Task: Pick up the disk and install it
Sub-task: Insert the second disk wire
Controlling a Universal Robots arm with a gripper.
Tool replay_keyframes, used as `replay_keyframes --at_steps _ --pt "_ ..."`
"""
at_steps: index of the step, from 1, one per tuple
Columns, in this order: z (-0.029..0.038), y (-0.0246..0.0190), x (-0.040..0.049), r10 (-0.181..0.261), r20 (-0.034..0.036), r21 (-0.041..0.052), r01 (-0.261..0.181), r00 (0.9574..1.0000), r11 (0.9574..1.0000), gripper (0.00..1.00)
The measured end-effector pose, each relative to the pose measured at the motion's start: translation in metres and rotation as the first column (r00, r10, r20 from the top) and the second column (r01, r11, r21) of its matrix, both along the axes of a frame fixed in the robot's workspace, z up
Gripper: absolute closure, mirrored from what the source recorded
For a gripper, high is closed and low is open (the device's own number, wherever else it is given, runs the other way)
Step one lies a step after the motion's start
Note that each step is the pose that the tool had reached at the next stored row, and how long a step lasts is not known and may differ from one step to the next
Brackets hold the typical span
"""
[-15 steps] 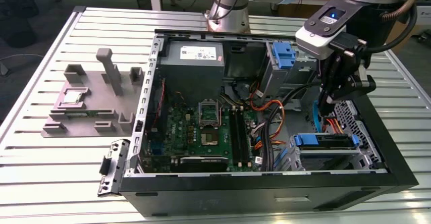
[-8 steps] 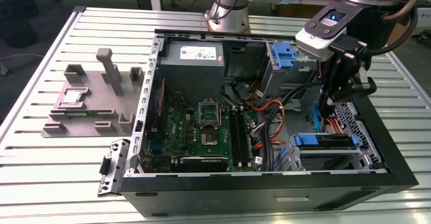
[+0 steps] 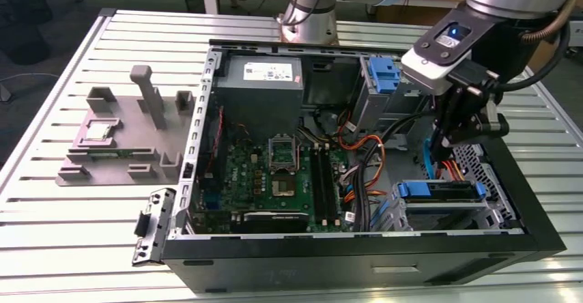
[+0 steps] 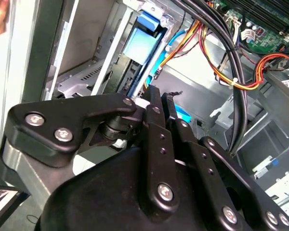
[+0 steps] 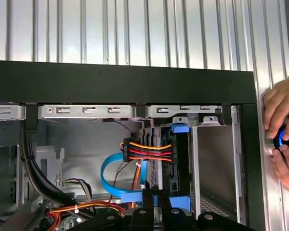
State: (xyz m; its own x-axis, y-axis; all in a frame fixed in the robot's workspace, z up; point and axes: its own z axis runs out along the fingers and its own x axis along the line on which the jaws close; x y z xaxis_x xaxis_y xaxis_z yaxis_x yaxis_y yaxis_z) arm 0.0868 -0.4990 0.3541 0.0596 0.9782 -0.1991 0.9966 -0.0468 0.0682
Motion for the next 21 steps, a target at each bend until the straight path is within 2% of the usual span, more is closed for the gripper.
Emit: replay_keyframes --at_steps 2,7,11,15,16,19,20,21 --pt "-0.0006 -0.0037 0.0 0.0 0.0002 0.0048 0.0 1.0 1.0 0.84" --pt "-0.0012 -0.0146 0.0 0.0 0.0002 0.0088 0.0 1.0 1.0 0.84" --pt "-0.002 -0.0233 0.0 0.0 0.0003 0.0303 0.0 1.0 0.9995 0.84" --pt "-0.0027 -0.0266 0.0 0.0 0.0012 0.0452 0.0 1.0 0.999 0.84" --pt "-0.0027 -0.027 0.0 0.0 0.0019 0.0592 0.0 1.0 0.9982 0.84" --pt "-0.0027 -0.0292 0.0 0.0 0.0024 0.1136 0.0 1.0 0.9935 0.84" --pt "-0.0027 -0.03 0.0 0.0 0.0026 0.1254 0.0 1.0 0.9921 0.84" --pt "-0.0027 -0.0304 -0.0001 0.0 0.0026 0.126 0.0 1.0 0.992 0.84"
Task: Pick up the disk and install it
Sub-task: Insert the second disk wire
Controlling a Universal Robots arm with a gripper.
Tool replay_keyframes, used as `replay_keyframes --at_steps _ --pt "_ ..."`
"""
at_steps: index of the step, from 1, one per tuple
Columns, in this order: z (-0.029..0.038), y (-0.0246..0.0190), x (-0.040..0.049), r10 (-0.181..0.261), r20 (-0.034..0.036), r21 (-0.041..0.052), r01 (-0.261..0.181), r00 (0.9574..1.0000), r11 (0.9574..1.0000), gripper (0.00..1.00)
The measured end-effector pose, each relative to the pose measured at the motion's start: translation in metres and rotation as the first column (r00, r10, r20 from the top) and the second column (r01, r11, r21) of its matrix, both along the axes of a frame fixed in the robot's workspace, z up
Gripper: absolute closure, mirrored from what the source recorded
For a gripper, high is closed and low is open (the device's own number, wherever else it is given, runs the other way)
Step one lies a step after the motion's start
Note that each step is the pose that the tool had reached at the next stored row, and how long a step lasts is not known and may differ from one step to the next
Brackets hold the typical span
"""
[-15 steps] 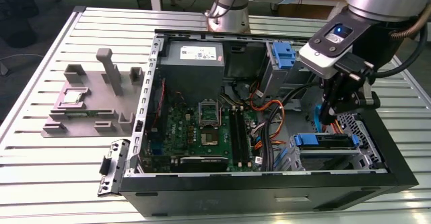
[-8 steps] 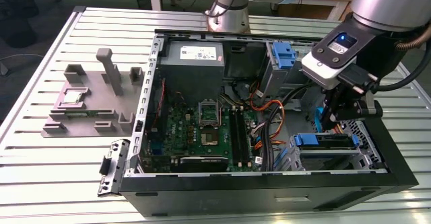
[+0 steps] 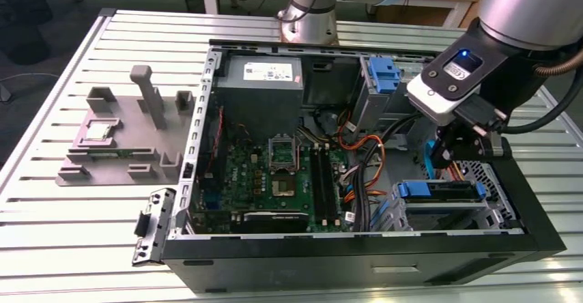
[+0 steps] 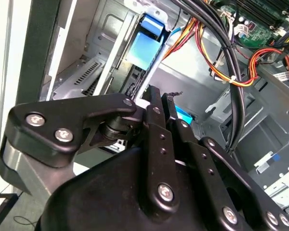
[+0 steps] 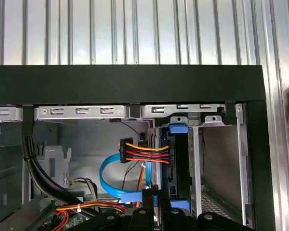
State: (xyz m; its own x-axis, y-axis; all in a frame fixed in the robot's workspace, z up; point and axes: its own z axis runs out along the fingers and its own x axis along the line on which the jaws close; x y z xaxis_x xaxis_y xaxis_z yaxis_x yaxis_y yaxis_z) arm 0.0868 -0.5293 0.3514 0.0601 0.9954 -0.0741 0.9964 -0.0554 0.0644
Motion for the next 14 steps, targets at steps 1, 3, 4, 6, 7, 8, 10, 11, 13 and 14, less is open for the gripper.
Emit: replay_keyframes --at_steps 1,3,4,6,7,8,10,11,13,14 --pt "0.0 -0.0003 0.0001 0.0 -0.0001 0.0 0.0 1.0 1.0 0.84" --pt "-0.0001 -0.0017 0.0002 -0.003 0.0 0.0016 0.003 1.0 1.0 0.84" --pt "-0.0001 -0.0026 0.0002 -0.005 0.0001 0.0039 0.005 1.0 1.0 0.84" --pt "-0.0002 -0.0048 0.0002 -0.008 0.0007 0.0072 0.008 1.0 0.9999 0.84" --pt "-0.0002 -0.0061 0.0002 -0.008 0.0011 0.0087 0.008 1.0 0.9999 0.84" --pt "-0.0003 -0.0078 0.0003 -0.009 0.0015 0.0102 0.009 1.0 0.9999 0.84" --pt "-0.0006 -0.0118 0.0002 -0.009 0.0029 0.013 0.009 1.0 0.9999 0.84" --pt "-0.0005 -0.0139 0.0002 -0.009 0.0038 0.0139 0.009 1.0 0.9999 0.84" --pt "-0.0006 -0.017 0.0002 -0.009 0.0051 0.015 0.009 0.9999 0.9998 0.84" --pt "-0.0006 -0.0181 0.0003 -0.009 0.0056 0.015 0.009 0.9999 0.9998 0.84"
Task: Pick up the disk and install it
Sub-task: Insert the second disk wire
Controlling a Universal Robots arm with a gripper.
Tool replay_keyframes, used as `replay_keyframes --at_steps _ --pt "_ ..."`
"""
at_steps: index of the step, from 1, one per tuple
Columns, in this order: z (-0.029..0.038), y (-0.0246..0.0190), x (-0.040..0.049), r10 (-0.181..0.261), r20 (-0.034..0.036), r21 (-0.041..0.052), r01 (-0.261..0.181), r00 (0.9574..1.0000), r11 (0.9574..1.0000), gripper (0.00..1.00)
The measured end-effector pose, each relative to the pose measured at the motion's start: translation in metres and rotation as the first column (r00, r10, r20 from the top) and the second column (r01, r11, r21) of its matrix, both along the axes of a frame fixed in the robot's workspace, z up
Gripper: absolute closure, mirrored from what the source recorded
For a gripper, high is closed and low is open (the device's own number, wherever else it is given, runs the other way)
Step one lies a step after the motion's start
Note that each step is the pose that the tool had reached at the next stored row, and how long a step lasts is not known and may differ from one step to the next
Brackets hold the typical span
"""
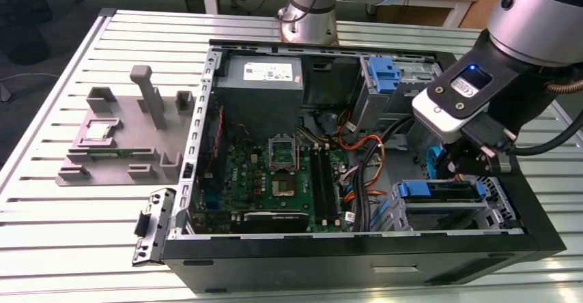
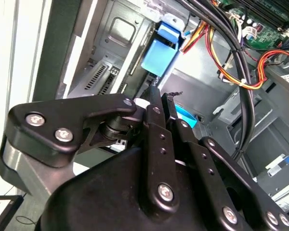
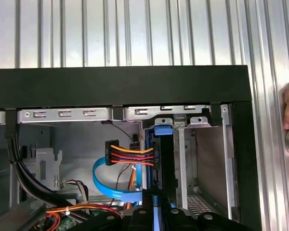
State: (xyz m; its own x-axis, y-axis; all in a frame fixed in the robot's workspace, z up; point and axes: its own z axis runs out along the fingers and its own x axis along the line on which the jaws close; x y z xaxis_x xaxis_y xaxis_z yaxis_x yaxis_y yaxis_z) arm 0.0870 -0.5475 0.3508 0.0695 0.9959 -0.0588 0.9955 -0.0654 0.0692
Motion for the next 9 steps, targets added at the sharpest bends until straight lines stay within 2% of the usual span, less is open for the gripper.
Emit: replay_keyframes --at_steps 3,9 --pt "-0.0004 -0.0021 0.0 0.0 0.0018 0.0005 0.0 1.0 1.0 0.84" --pt "-0.0047 -0.0021 0.0009 -0.016 0.0052 0.001 0.016 0.9999 0.9999 0.84"
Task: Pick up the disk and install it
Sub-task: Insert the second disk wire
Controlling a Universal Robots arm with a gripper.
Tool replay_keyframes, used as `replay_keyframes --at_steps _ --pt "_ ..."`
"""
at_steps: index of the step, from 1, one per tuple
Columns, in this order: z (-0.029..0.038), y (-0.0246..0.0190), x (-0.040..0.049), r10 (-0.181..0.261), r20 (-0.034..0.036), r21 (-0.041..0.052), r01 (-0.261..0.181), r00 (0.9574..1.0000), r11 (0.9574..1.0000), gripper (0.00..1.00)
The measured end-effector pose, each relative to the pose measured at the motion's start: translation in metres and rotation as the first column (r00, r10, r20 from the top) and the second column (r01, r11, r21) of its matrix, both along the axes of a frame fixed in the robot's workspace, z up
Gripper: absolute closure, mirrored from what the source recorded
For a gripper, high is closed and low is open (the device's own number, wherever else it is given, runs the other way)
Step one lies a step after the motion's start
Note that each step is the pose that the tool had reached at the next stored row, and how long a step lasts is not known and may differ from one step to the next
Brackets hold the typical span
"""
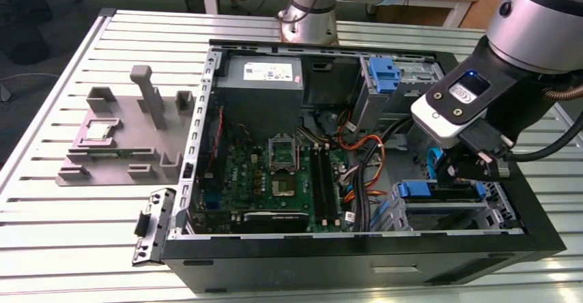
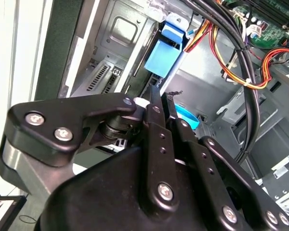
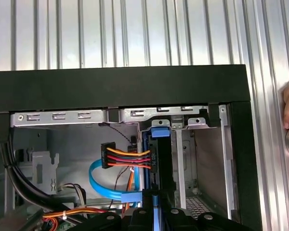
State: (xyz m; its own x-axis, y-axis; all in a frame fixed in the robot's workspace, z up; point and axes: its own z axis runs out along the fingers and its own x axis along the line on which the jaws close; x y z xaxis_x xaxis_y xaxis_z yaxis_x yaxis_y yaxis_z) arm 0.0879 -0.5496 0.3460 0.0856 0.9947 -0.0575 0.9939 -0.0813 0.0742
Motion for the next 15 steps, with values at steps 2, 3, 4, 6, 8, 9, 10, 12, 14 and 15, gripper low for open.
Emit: replay_keyframes --at_steps 2,3,4,6,8,9,10,12,14,15 --pt "-0.001 0.0 0.0006 -0.005 0.0002 0.0004 0.005 1.0 1.0 0.84" --pt "-0.001 0.0 0.001 -0.005 0.0002 0.0003 0.005 1.0 1.0 0.84" --pt "-0.0014 0.0 0.0014 -0.005 0.0002 0.0004 0.005 1.0 1.0 0.84" --pt "-0.0025 0.0 0.0016 -0.004 0.0003 0.0009 0.004 1.0 1.0 0.84" --pt "-0.0039 -0.0001 0.0017 -0.004 0.0005 0.0006 0.004 1.0 1.0 0.84" --pt "-0.0046 -0.0001 0.0019 -0.004 0.0005 0.0007 0.004 1.0 1.0 0.84" --pt "-0.0051 0.0 0.0023 -0.004 0.0006 0.0006 0.004 1.0 1.0 0.84" --pt "-0.0059 -0.0001 0.0033 -0.004 0.0005 0.0004 0.004 1.0 1.0 0.84" --pt "-0.0063 -0.0001 0.0046 -0.005 0.0005 0.0004 0.005 1.0 1.0 0.84" --pt "-0.0066 -0.0001 0.0053 -0.006 0.0005 0.0006 0.006 1.0 1.0 0.84"
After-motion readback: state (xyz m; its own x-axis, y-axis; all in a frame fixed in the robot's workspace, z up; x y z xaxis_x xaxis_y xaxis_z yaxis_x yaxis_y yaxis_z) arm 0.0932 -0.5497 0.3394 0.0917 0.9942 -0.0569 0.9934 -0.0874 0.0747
